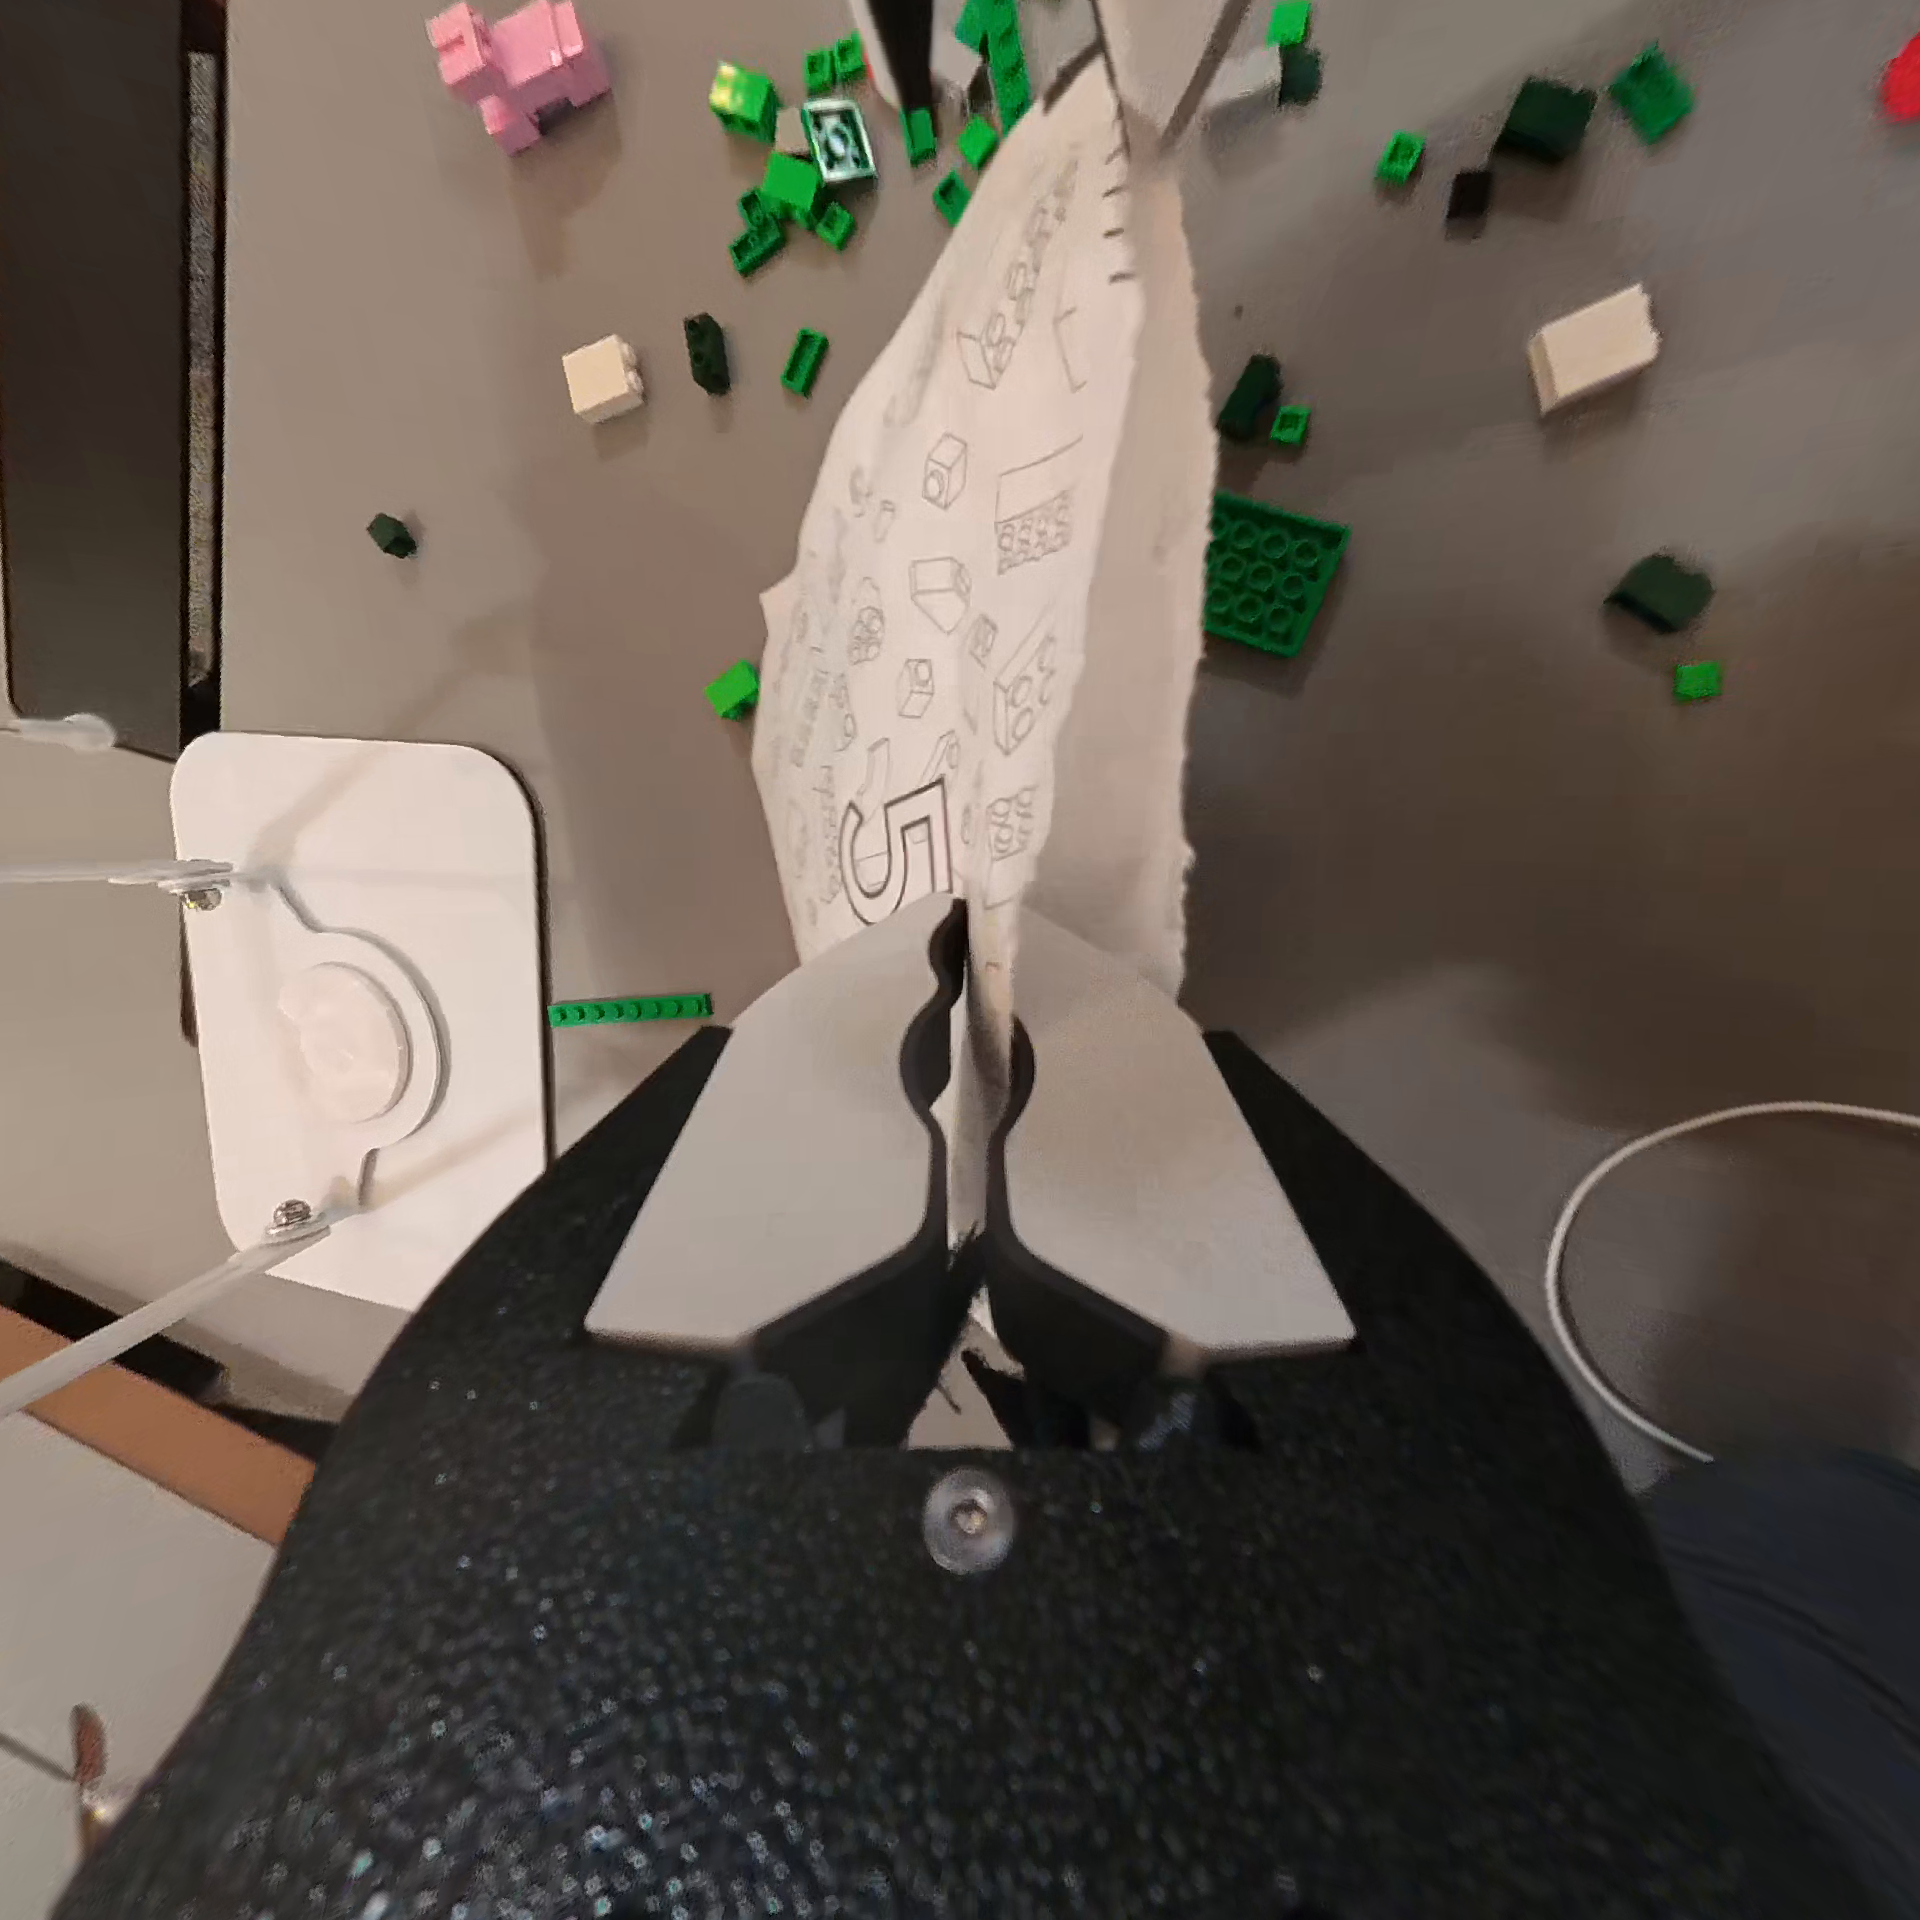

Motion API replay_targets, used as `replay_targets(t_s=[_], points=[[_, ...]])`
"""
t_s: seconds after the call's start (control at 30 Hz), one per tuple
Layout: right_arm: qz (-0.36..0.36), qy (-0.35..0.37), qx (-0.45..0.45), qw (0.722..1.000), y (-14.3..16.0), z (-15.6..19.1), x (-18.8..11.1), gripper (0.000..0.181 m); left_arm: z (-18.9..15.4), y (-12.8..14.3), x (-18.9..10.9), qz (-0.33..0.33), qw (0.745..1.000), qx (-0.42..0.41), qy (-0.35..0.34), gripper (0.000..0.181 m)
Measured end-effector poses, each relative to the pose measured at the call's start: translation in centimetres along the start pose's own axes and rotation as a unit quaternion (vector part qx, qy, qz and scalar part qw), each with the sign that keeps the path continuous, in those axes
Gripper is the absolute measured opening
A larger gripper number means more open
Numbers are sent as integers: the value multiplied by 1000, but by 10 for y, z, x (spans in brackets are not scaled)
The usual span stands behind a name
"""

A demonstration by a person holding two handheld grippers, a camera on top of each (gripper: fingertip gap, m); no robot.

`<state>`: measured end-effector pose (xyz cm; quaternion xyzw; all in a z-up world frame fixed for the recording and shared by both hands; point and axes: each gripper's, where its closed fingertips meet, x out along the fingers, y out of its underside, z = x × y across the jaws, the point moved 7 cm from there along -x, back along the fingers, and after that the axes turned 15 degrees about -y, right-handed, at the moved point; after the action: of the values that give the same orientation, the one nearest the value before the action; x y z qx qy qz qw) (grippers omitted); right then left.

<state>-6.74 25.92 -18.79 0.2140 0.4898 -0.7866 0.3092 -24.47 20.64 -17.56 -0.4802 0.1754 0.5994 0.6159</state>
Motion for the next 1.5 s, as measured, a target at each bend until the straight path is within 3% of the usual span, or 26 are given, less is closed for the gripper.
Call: replay_targets(t_s=[0.17, 0.3, 0.4, 0.53, 0.77, 0.97, 1.23, 1.5], points=[[-55, -40, -87, 994, -18, 21, -3, 40, 6, 4, 2, 3, 1000, -24, 1, 0], [-109, 19, -133, 985, -21, 24, -24, 39, 11, 11, 2, 10, 999, -40, -6, 0], [-28, 104, -44, 993, 14, -10, -31, 34, 14, 15, 0, 10, 999, -48, -9, 0], [99, 105, 90, 985, 60, -43, -15, 29, 17, 18, -1, 7, 998, -56, -11, 0], [195, 152, 160, 956, 73, -61, 2, 28, 17, 19, -2, 7, 998, -57, -10, 0], [218, 165, 153, 950, 72, -63, 9, 25, 16, 19, -2, 8, 998, -57, -9, 0], [226, 161, 129, 952, 71, -62, 8, 0, 17, 20, -3, 8, 998, -59, -10, 0], [197, 156, 138, 958, 73, -57, -4, 11, 16, 20, -3, 8, 998, -58, -10, 0]])
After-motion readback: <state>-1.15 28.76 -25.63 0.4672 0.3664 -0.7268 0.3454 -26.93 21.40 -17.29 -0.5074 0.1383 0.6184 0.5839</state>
